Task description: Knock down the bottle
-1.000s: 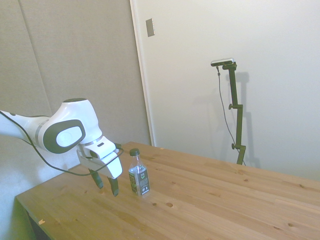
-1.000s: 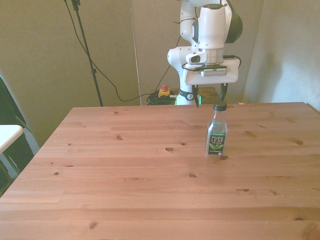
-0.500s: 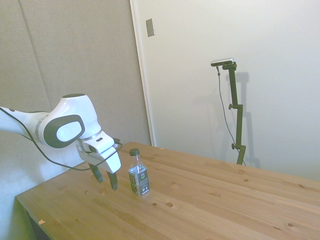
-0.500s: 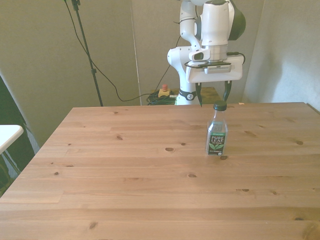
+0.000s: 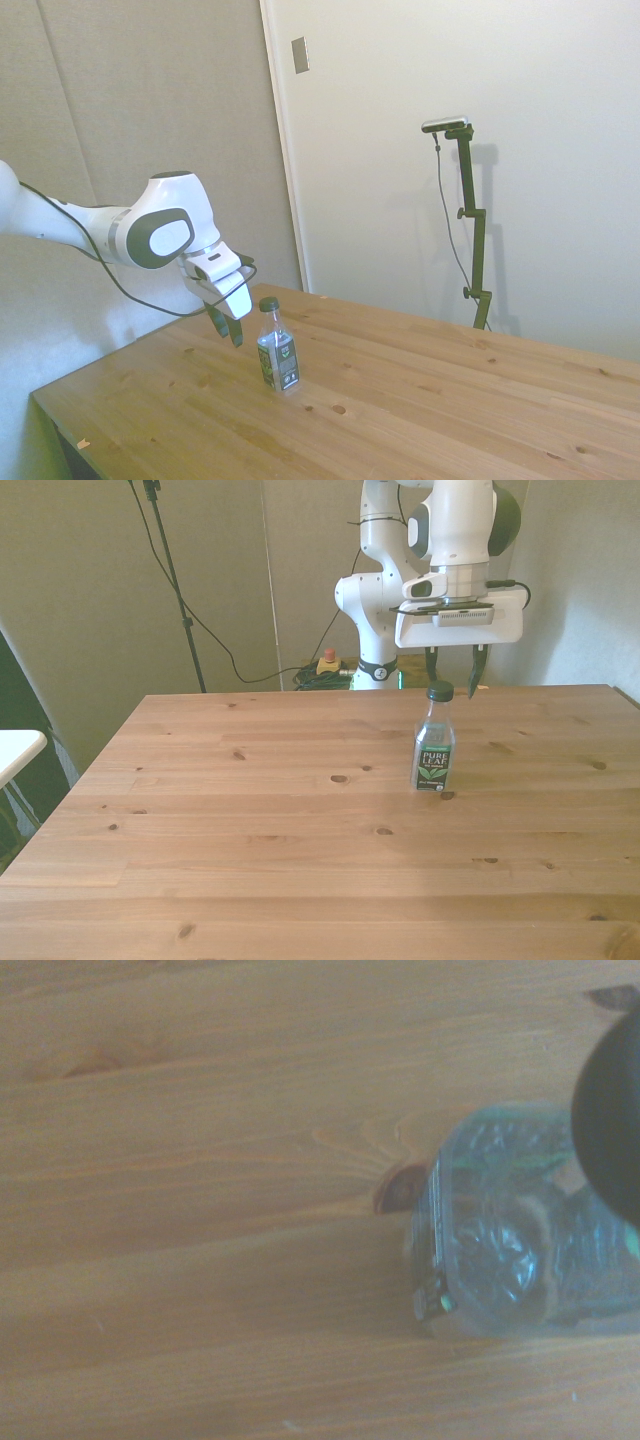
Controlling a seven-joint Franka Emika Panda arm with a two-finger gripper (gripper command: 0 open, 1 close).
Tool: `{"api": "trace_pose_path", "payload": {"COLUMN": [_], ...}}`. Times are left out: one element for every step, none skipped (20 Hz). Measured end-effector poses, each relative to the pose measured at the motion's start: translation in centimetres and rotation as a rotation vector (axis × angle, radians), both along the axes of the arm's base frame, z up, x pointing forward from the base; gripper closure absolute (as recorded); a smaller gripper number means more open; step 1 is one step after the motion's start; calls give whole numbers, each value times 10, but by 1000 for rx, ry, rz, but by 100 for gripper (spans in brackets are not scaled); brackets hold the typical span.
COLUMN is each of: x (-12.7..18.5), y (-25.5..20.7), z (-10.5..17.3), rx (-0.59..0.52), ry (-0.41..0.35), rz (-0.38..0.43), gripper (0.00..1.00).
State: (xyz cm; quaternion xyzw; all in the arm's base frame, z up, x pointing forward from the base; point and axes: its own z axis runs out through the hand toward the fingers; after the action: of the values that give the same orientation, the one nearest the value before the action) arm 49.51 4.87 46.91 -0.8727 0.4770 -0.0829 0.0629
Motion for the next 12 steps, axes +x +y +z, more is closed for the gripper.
{"api": "trace_pose_path", "payload": {"x": [5,10,14,17,19,20,21,21,22,22,22,22], "y": [-1,-2,-3,-5,-7,-9,-11,-13,-15,-17,-18,-19], "z": [1,3,6,9,13,15,17,19,20,21,22,22], "rx": [-1,-1,-5,-11,-15,-20,-23,-25,-29,-33,-37,-39], "ry": [1,2,2,4,6,10,15,18,20,21,21,21], "rz": [-9,-17,-26,-32,-37,-41,-46,-50,-53,-56,-59,-62], "gripper": [100,100,100,100,100,100,100,100,100,100,100,100]}}
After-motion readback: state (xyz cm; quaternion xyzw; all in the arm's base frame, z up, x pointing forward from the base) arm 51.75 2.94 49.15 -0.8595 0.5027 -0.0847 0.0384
